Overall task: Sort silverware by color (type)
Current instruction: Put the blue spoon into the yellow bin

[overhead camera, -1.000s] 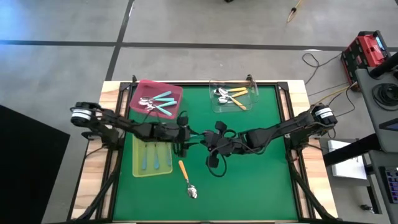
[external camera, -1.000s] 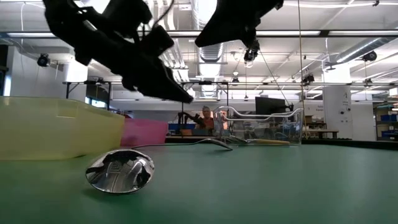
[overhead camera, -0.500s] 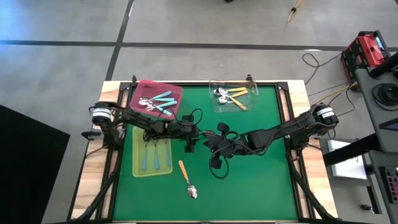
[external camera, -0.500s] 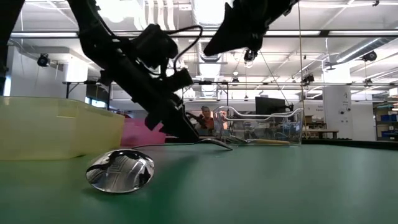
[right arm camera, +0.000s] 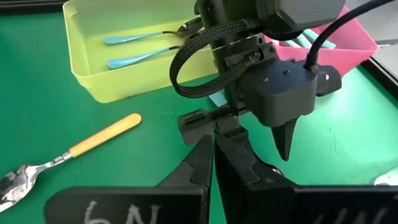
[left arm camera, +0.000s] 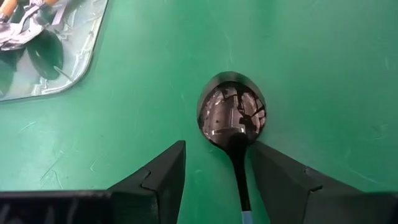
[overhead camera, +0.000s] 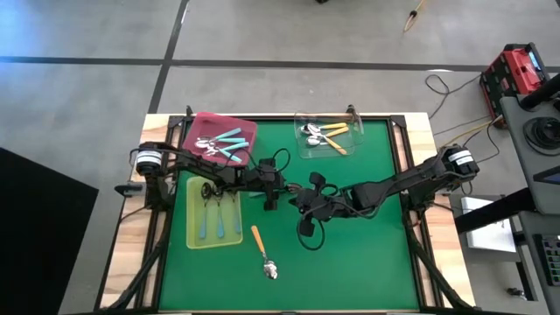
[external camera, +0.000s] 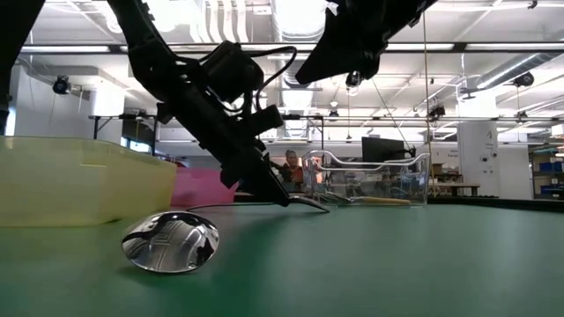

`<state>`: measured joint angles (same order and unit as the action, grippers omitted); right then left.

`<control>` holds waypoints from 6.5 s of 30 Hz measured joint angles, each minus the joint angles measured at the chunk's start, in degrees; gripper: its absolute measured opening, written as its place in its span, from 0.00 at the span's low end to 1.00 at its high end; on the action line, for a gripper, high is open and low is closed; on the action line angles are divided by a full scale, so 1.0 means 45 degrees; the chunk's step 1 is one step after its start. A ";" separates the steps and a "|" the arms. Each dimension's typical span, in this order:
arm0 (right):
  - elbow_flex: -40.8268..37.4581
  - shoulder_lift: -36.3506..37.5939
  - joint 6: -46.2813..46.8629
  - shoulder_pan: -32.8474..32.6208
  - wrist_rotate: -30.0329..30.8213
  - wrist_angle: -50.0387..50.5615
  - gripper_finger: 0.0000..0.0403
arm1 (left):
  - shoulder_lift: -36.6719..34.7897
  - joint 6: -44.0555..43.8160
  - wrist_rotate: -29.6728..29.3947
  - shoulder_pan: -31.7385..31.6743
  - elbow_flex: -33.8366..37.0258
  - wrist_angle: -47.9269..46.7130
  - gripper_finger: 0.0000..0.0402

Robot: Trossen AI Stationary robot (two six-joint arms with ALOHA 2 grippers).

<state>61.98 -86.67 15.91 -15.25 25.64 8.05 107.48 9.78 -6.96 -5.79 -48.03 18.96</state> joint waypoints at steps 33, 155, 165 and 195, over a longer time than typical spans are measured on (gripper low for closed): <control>0.0000 0.0784 -0.0154 -0.0636 0.0045 0.0043 0.02 | -0.1633 -0.0296 0.1456 -0.0003 0.0202 -0.0172 0.00; 0.1127 0.1329 -0.5365 -0.0860 -0.1176 -0.2205 0.02 | -0.1826 -0.8971 1.4667 -0.2122 0.1831 1.3932 0.46; 0.1106 0.1496 -0.0680 -0.0855 0.1410 0.2330 0.02 | -0.2206 -0.8626 1.4046 -0.2144 0.1875 1.3990 0.38; -0.2645 0.2033 -0.1640 -0.0580 0.1654 -0.3571 0.02 | -0.7125 -0.1511 0.6723 0.0373 0.3405 0.5110 0.28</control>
<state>50.07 -77.53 8.53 -17.86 33.08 -8.02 75.42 2.98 23.29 -4.11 -32.71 41.96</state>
